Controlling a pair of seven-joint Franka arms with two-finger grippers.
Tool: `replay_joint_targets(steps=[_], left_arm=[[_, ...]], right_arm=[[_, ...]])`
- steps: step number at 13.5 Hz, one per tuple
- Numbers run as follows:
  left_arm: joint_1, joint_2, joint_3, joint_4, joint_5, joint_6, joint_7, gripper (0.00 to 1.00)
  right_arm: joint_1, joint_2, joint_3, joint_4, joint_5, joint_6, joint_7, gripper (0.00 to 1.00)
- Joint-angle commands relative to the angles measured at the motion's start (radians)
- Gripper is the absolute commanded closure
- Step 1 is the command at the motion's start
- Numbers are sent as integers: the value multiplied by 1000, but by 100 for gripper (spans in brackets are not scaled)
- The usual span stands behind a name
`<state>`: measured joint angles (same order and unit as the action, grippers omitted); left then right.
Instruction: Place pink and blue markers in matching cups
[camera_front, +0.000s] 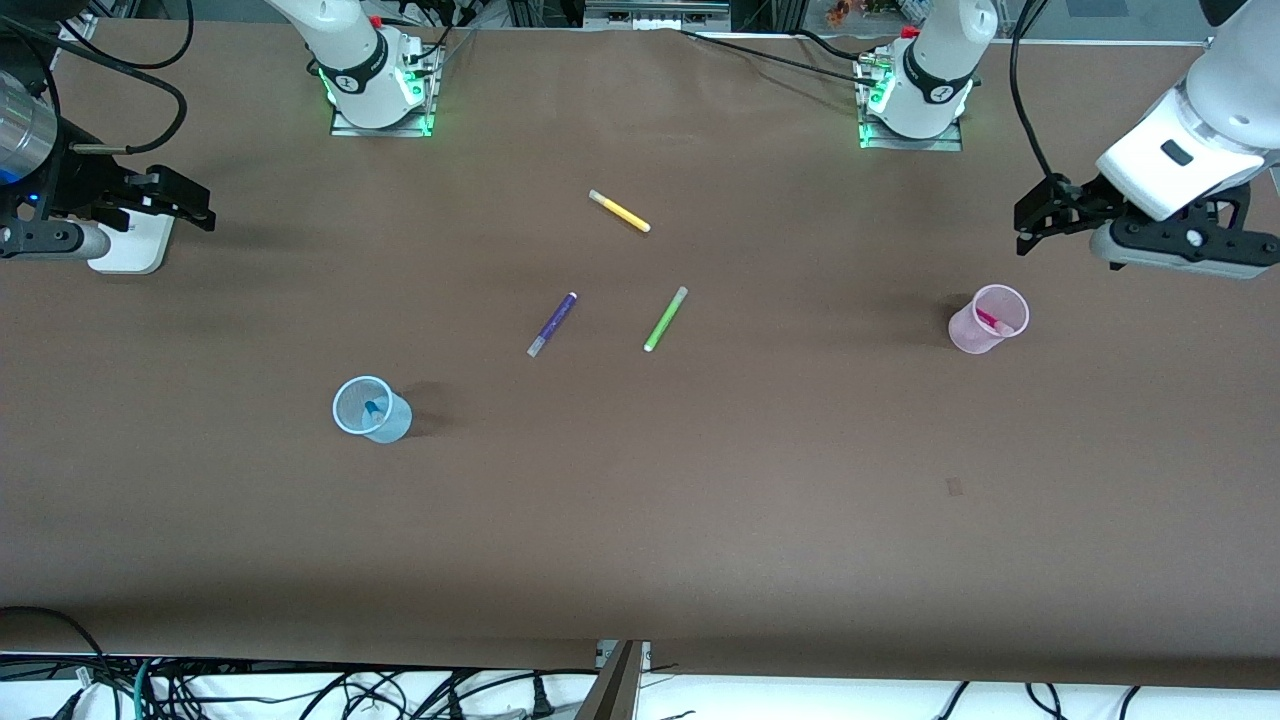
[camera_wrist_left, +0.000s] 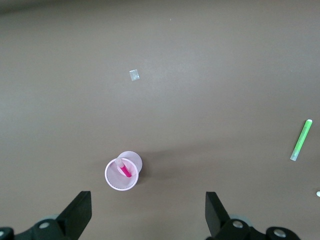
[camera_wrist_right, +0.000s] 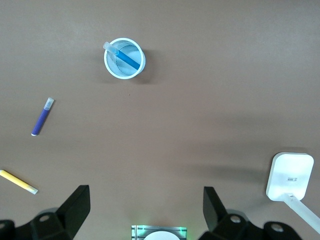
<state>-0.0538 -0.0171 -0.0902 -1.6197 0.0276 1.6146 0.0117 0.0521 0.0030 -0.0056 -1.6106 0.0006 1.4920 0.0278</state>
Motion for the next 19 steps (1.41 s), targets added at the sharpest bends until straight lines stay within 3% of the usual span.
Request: replay_joint_targets(steps=[1, 7, 12, 19], left_arm=[[3, -44, 6, -57, -21, 31, -6, 0], [2, -72, 36, -71, -93, -24, -50, 0], [5, 35, 30, 46, -92, -61, -50, 0], [11, 43, 43, 61, -75, -82, -49, 0]], right_arm=[[0, 8, 0, 26, -11, -22, 6, 0], [-5, 8, -2, 26, -10, -19, 3, 0], [-5, 8, -2, 26, -10, -19, 3, 0], [-5, 8, -2, 26, -10, -19, 3, 0]])
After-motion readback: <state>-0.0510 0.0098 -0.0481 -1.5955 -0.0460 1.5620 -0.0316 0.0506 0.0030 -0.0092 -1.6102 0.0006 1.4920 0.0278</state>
